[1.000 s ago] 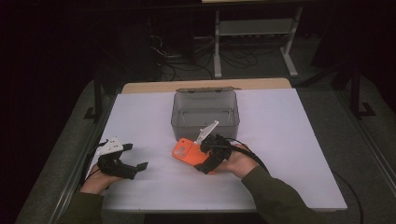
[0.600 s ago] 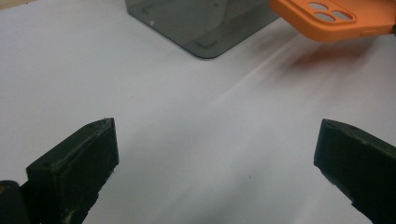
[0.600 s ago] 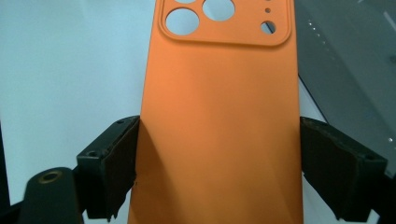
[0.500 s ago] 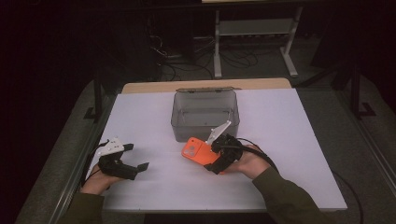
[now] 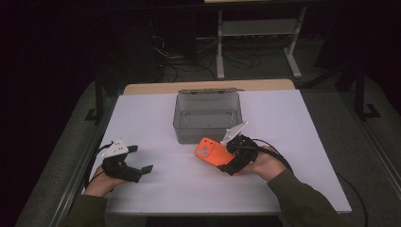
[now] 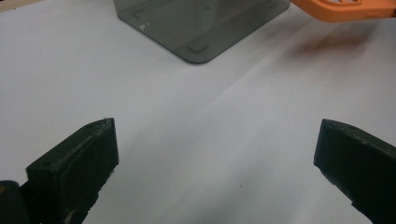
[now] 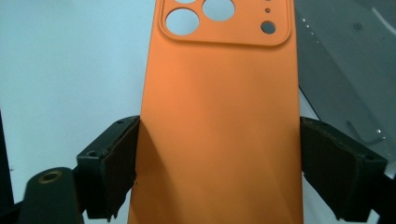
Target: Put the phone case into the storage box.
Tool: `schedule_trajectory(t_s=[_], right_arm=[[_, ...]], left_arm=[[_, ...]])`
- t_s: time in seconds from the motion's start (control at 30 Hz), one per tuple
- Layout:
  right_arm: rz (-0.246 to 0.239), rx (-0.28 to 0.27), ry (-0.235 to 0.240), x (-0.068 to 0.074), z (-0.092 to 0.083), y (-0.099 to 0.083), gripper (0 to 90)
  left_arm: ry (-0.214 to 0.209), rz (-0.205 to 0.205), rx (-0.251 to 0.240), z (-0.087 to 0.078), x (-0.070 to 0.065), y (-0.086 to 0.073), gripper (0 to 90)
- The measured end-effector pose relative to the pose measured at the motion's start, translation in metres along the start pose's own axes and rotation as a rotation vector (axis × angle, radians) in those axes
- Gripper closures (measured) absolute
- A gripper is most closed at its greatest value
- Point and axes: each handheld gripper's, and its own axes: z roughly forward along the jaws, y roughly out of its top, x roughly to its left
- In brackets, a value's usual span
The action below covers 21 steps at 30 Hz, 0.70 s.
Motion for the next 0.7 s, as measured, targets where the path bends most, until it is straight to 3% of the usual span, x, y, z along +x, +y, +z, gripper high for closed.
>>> schedule_trajectory(t_s=[0.7], right_arm=[[0.012,-0.003,0.010,-0.003,0.000,-0.003,15.5]], left_arm=[[-0.046,0.003,-0.020,0.011,-0.009,0.012,0.0]])
